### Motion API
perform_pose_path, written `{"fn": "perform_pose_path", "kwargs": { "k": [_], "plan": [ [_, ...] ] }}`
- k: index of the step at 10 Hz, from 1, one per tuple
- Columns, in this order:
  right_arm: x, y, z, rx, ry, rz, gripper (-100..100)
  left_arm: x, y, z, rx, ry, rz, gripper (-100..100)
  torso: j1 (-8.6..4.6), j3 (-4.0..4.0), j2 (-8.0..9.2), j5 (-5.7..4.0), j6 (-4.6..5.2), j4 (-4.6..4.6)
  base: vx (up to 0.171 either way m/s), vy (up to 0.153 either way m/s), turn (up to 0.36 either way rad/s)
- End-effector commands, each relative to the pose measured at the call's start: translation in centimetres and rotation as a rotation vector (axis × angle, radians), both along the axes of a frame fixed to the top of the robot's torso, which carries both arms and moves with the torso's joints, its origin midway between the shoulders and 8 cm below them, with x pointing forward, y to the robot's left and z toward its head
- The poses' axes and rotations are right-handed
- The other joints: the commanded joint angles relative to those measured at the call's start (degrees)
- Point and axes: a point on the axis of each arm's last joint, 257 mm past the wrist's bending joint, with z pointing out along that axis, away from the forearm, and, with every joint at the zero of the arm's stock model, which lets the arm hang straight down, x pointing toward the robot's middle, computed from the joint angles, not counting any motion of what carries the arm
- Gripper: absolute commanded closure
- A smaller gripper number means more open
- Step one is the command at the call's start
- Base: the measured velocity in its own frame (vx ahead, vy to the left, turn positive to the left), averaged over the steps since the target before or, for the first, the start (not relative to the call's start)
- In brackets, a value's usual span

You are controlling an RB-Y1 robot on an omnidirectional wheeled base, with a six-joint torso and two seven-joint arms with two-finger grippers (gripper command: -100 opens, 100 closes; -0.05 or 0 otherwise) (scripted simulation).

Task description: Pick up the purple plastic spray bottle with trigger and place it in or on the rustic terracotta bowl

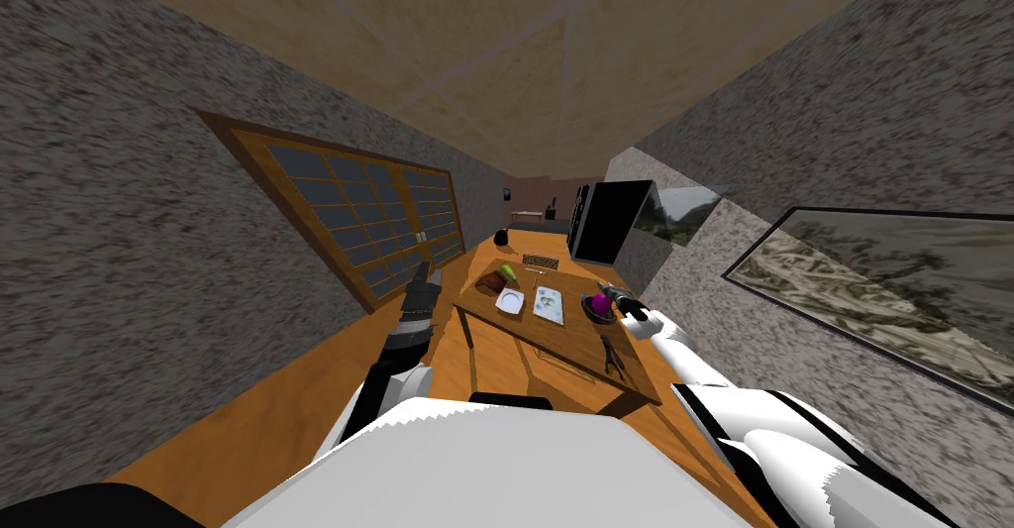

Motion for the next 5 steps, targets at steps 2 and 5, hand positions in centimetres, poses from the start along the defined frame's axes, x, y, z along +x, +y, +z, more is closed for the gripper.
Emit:
{"fn": "perform_pose_path", "kwargs": {
  "k": [2,5],
  "plan": [
    [0.9,-0.9,1.4,-0.012,-0.006,0.000,-100,0.0,0.0,0.0,0.000,0.000,0.000,0,0.00,-0.01,-0.01,0.00,-0.01,0.00,-0.015,0.024,-0.045],
    [0.6,-0.7,0.8,-0.008,-0.002,-0.002,0,0.0,0.0,0.0,0.000,0.000,0.000,0,-0.07,-0.03,-0.05,-0.02,-0.01,-0.02,-0.002,0.004,-0.006]
  ]
}}
